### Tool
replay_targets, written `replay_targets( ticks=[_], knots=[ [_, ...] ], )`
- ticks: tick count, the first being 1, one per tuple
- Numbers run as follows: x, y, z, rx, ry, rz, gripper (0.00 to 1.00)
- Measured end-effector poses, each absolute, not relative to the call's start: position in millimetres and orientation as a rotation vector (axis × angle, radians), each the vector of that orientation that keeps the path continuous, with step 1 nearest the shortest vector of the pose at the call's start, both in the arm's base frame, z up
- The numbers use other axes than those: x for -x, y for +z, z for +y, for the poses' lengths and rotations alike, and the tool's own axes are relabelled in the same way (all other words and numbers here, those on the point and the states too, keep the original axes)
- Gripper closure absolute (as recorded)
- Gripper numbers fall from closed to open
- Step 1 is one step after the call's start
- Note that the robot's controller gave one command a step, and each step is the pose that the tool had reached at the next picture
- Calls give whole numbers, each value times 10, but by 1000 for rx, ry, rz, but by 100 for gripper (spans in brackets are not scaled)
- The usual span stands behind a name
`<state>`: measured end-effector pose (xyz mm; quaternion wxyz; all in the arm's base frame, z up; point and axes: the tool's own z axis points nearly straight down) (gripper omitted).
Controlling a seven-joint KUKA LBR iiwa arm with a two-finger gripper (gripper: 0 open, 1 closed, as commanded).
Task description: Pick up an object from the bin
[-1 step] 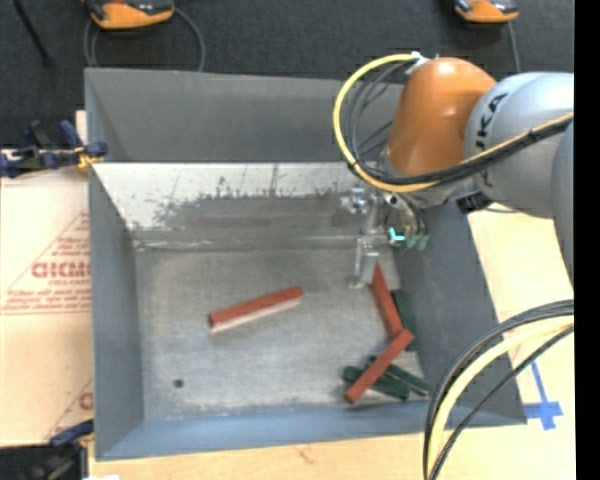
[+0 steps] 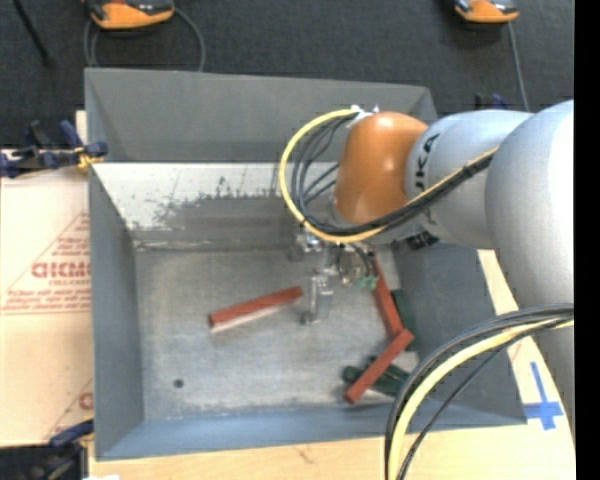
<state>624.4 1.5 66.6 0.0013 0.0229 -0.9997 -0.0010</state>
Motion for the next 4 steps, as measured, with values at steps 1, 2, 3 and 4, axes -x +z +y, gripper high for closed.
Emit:
replay_targets(
  ticks=[1,2,3,4],
  knots=[
    [-6274,714,-11,-70,0,-3147,100],
    [-6272,712,-12,-71,1,-3146,0],
    [-6131,710,595,-341,-2,-3126,0],
    [-6136,713,580,-338,0,-3127,100]
  ],
)
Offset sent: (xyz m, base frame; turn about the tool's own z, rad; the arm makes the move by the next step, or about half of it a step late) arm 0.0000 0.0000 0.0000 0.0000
